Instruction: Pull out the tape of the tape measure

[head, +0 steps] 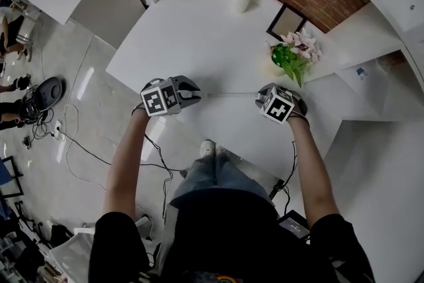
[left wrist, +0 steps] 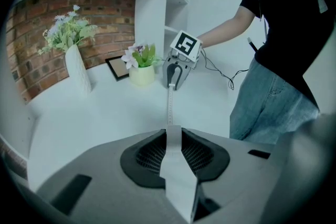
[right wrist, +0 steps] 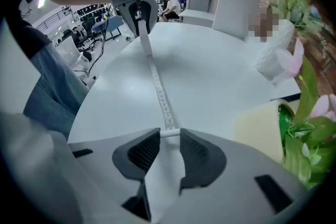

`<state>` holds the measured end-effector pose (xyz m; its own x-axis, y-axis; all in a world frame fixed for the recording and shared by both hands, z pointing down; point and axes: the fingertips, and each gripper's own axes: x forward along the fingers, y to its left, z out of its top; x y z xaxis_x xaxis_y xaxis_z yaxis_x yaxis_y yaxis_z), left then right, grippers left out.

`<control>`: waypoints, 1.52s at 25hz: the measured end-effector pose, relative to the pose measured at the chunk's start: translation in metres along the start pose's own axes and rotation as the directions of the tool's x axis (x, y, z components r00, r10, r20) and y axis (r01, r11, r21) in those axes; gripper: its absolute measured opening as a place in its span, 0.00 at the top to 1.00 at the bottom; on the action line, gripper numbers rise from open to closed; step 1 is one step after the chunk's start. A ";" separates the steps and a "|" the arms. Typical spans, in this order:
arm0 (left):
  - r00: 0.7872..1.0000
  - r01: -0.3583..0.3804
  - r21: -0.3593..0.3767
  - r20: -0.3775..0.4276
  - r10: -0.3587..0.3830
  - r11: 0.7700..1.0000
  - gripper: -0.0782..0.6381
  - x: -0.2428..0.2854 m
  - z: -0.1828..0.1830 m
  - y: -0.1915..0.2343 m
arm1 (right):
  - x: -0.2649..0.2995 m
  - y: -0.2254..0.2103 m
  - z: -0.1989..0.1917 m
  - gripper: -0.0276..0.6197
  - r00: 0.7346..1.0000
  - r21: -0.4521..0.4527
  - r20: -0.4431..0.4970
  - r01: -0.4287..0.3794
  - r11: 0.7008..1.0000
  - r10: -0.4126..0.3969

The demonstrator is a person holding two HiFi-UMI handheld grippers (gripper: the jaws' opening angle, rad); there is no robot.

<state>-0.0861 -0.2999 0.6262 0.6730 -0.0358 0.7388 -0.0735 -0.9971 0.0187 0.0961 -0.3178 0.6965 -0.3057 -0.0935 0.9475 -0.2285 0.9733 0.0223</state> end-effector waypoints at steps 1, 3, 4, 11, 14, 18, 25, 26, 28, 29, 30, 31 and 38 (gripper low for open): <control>1.000 0.006 -0.013 -0.005 -0.006 1.000 0.77 0.002 -0.004 0.000 | 0.001 0.000 0.000 0.78 1.000 0.014 0.002 -0.006 1.000 0.006; 1.000 0.017 -0.029 -0.024 -0.018 0.999 0.77 0.005 -0.011 0.000 | 0.003 -0.001 0.002 0.78 1.000 0.032 0.011 -0.013 0.999 0.012; 0.999 0.020 -0.029 -0.034 -0.021 0.999 0.77 0.006 -0.014 0.000 | 0.004 -0.002 0.004 0.78 1.000 0.036 0.017 -0.013 0.999 0.013; 0.997 0.022 -0.018 -0.069 -0.023 1.000 0.77 0.011 -0.024 0.005 | 0.006 0.003 0.006 0.71 0.999 0.065 0.023 -0.032 0.997 0.031; 0.997 0.024 -0.021 -0.068 -0.026 0.999 0.77 0.011 -0.025 0.007 | 0.001 0.002 0.010 0.71 0.999 0.074 0.043 -0.014 0.997 0.010; 0.999 0.019 -0.035 -0.038 -0.020 0.999 0.77 0.008 -0.013 0.010 | -0.006 0.003 0.012 0.71 0.998 0.085 0.066 0.007 0.996 -0.012; 1.000 0.002 -0.090 0.000 -0.002 0.996 0.64 0.007 -0.015 0.014 | -0.009 0.007 0.007 0.68 0.998 0.102 0.068 0.013 0.995 -0.020; 1.000 -0.001 -0.086 -0.002 0.001 0.996 0.64 0.006 -0.015 0.014 | -0.009 0.006 0.008 0.68 0.997 0.099 0.069 0.016 0.995 -0.023; 1.000 -0.010 -0.080 -0.002 0.010 0.997 0.63 0.005 -0.014 0.014 | -0.011 0.005 0.010 0.68 0.997 0.089 0.075 0.025 0.996 -0.031; 1.000 -0.015 -0.081 0.003 0.015 0.997 0.63 0.004 -0.014 0.015 | -0.012 0.004 0.011 0.68 0.996 0.080 0.079 0.029 0.996 -0.036; 1.000 -0.021 -0.084 0.010 0.022 0.996 0.63 0.003 -0.012 0.015 | -0.013 0.003 0.013 0.68 0.996 0.072 0.083 0.033 0.997 -0.039; 0.999 -0.028 -0.086 0.018 0.029 0.996 0.63 0.001 -0.011 0.016 | -0.015 0.003 0.014 0.68 0.995 0.069 0.085 0.036 0.997 -0.042; 0.940 -0.203 -0.207 0.233 0.250 0.957 0.66 -0.062 0.022 0.034 | -0.061 -0.011 0.034 0.71 0.941 0.245 0.290 0.101 0.964 -0.173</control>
<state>-0.1142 -0.3332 0.5667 0.7858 -0.2983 0.5418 -0.3594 -0.9331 0.0075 0.0858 -0.3304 0.6278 -0.5167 -0.3168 0.7954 -0.4779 0.8775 0.0390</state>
